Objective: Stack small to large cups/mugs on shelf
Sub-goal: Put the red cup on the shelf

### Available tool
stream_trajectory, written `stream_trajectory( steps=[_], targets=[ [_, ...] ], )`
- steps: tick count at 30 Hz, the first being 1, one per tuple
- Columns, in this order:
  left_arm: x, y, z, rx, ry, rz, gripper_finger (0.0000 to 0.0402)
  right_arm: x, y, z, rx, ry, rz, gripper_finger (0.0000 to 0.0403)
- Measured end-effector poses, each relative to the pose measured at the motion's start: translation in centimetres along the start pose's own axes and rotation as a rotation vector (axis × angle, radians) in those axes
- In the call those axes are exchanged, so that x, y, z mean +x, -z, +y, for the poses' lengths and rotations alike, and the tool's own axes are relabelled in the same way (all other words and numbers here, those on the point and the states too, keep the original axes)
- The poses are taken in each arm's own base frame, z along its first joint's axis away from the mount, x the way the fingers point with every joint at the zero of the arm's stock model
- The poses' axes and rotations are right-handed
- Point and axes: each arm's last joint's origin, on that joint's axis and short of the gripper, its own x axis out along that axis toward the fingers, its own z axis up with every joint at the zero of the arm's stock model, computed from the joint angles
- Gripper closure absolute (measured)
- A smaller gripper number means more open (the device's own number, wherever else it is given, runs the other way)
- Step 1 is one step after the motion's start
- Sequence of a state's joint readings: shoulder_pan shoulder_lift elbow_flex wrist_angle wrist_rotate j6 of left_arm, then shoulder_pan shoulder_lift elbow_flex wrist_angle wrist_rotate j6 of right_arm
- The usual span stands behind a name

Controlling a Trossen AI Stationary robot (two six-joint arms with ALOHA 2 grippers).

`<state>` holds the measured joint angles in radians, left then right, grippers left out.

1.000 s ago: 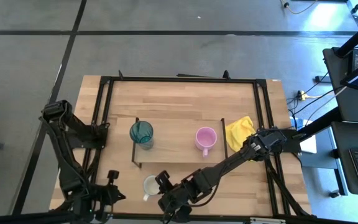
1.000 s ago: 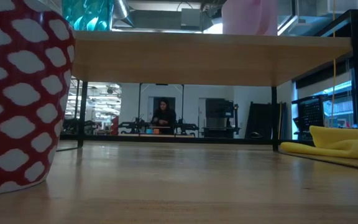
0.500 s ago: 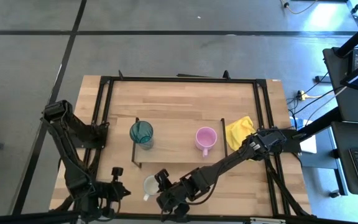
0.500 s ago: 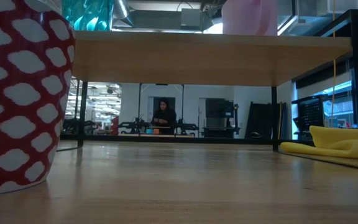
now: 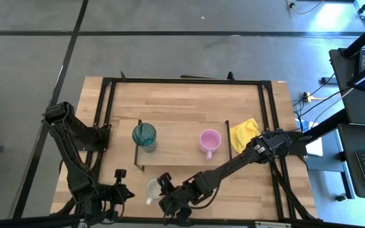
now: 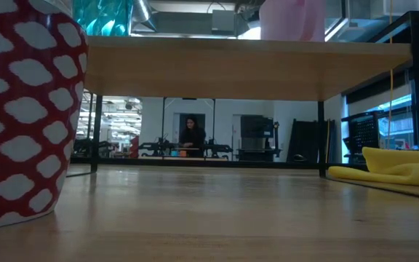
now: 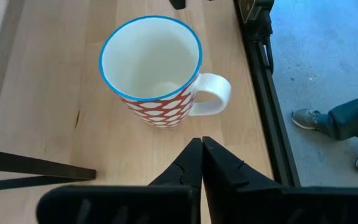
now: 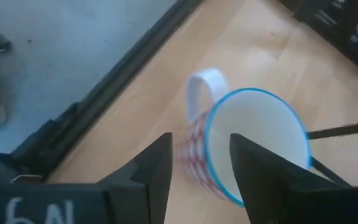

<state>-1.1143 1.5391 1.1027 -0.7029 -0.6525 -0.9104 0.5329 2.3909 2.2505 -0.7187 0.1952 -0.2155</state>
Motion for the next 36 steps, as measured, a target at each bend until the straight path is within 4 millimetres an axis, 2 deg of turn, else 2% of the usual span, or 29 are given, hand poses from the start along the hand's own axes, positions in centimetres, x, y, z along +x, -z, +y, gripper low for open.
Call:
stream_trajectory(
  steps=[10,21,36],
  targets=[
    [0.3,-0.3,0.3,-0.016,-0.013,-0.001,0.0395,0.7,0.3,0.2,-0.002,-0.003,0.009,0.0242],
    [0.5,-0.5,0.4,-0.023,-0.020,-0.001,0.0396,1.6,0.8,-0.4,0.032,0.073,0.040,0.0242],
    [0.5,-0.5,0.5,-0.019,-0.023,0.002,0.0400,2.7,1.6,0.0,0.027,0.048,0.082,0.0242]
  ],
)
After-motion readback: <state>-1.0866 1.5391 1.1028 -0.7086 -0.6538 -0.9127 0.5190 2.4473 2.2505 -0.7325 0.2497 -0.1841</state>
